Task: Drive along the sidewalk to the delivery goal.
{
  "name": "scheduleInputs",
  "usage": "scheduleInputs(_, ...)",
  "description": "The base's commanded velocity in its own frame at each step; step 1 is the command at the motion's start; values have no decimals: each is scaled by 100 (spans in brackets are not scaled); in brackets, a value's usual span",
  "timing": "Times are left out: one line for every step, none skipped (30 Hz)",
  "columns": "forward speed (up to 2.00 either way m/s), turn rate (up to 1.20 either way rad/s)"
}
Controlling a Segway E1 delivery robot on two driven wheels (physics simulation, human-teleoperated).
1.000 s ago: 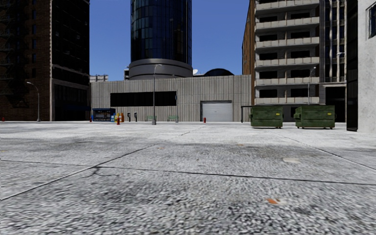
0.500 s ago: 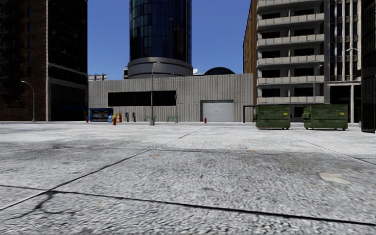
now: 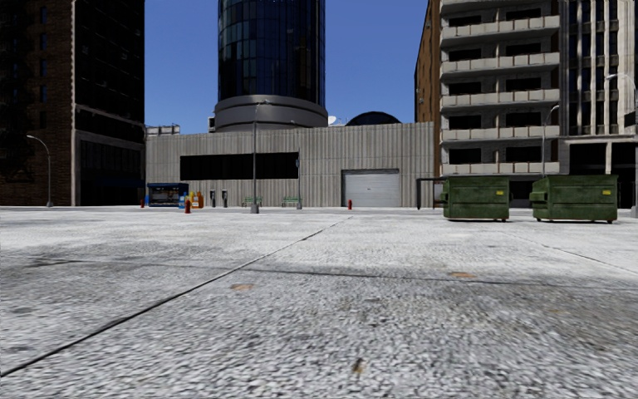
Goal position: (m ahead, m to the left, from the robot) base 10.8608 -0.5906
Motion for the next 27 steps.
scheduleInputs(200, 0)
scheduleInputs(200, 0)
scheduleInputs(200, 0)
scheduleInputs(200, 0)
scheduleInputs(200, 0)
scheduleInputs(200, 0)
scheduleInputs(200, 0)
scheduleInputs(200, 0)
scheduleInputs(200, 0)
scheduleInputs(200, 0)
scheduleInputs(200, 0)
scheduleInputs(200, 0)
scheduleInputs(200, 0)
scheduleInputs(200, 0)
scheduleInputs(200, 0)
scheduleInputs(200, 0)
scheduleInputs(200, 0)
scheduleInputs(200, 0)
scheduleInputs(200, 0)
scheduleInputs(200, 0)
scheduleInputs(200, 0)
scheduleInputs(200, 0)
scheduleInputs(200, 0)
scheduleInputs(200, 0)
scheduleInputs(200, 0)
scheduleInputs(200, 0)
scheduleInputs(200, 0)
